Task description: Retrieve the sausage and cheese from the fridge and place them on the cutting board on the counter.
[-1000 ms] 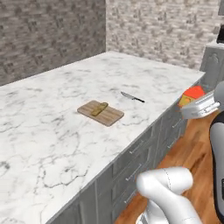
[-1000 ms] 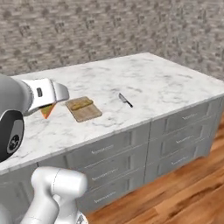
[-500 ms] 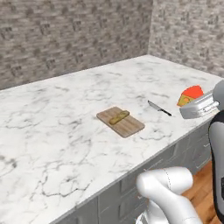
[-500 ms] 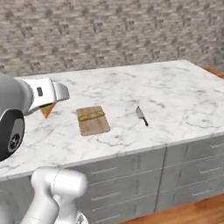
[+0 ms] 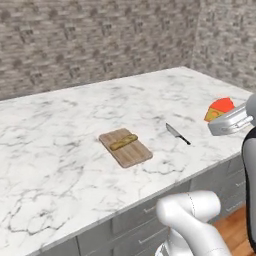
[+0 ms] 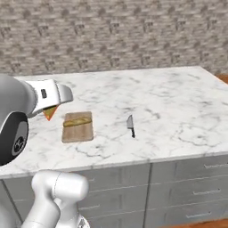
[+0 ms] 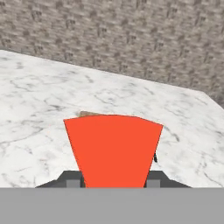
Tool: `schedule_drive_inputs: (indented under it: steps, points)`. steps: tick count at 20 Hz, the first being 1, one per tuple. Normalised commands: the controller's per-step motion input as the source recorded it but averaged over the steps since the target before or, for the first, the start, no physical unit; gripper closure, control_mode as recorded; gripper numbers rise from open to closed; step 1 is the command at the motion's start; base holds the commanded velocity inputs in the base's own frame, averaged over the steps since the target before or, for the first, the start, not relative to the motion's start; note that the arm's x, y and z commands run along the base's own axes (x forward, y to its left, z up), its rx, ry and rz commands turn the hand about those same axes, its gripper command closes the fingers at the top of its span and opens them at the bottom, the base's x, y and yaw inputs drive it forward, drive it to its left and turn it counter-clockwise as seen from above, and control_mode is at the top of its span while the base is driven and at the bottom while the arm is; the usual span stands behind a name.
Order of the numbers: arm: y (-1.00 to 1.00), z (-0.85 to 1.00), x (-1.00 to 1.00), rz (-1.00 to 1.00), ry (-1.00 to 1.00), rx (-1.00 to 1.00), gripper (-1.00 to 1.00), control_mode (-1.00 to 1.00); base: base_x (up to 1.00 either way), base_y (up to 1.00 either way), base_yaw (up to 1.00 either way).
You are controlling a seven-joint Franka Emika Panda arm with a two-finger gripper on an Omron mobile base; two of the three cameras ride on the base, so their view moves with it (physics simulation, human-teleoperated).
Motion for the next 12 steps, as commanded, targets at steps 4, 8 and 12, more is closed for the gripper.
schedule_drive_inputs:
  steps: [4,8,12]
  points:
    - [0.0,0.0,0.0,0.0,0.0,0.0,1.0,1.0,0.21,-0.25,0.31]
    - [0.0,0.0,0.0,0.0,0.0,0.0,1.0,1.0,0.27,-0.01,0.31]
    - [0.0,0.0,0.0,0.0,0.0,0.0,1.0,1.0,0.28,0.0,0.23]
